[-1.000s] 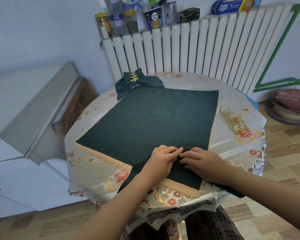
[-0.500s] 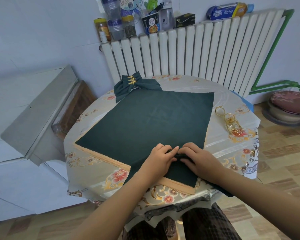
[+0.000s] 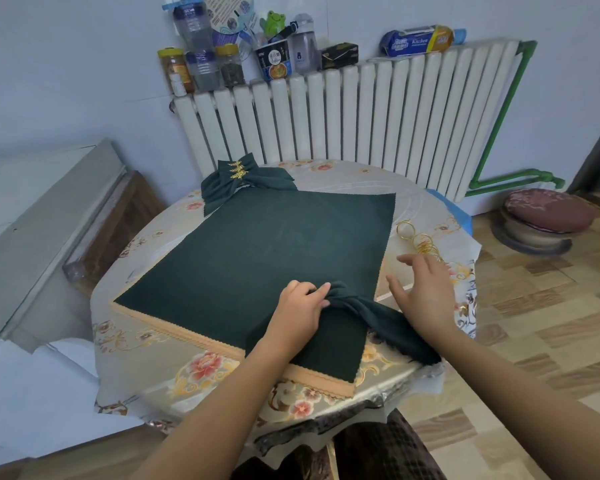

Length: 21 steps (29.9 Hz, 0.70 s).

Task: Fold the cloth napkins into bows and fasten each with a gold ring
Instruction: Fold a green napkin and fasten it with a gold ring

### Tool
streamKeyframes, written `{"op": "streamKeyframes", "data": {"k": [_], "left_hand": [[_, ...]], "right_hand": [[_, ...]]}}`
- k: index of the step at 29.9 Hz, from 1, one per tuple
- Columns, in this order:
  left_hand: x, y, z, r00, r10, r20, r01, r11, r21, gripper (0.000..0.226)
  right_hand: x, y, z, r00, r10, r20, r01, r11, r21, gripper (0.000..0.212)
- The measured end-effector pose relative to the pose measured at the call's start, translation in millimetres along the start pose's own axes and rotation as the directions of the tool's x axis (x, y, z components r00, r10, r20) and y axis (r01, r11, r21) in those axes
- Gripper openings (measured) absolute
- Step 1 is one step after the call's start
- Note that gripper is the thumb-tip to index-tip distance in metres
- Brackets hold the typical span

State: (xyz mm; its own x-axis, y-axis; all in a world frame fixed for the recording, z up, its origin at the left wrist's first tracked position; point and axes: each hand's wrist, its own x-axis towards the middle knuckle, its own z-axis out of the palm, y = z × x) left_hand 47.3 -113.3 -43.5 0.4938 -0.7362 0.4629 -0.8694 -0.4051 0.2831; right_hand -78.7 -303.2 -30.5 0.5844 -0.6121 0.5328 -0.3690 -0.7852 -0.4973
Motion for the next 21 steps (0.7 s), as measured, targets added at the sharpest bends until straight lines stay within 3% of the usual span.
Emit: {"op": "streamKeyframes", "data": {"k": [4, 9, 21], "left_hand": [[9.1, 4.6, 11.0, 0.998, -0.052, 0.04, 0.053, 0.999, -0.006, 0.035], [8.3, 4.2, 16.6, 0.999, -0.043, 0.01, 0.042, 0.999, 0.023, 0.033], [7.5, 3.7, 16.9, 0.999, -0.043, 0.005, 0.042, 0.998, 0.051, 0.033]], "right_hand": [[21.3, 25.1, -0.7, 0.969, 0.246, -0.037, -0.249, 0.959, -0.132, 0.053], [36.1, 36.0, 0.8, 0.912, 0.408, 0.035, -0.394, 0.897, -0.202, 0.066], [31.6, 40.2, 0.2, 0.911, 0.392, 0.126, -0.356, 0.904, -0.238, 0.043]]}}
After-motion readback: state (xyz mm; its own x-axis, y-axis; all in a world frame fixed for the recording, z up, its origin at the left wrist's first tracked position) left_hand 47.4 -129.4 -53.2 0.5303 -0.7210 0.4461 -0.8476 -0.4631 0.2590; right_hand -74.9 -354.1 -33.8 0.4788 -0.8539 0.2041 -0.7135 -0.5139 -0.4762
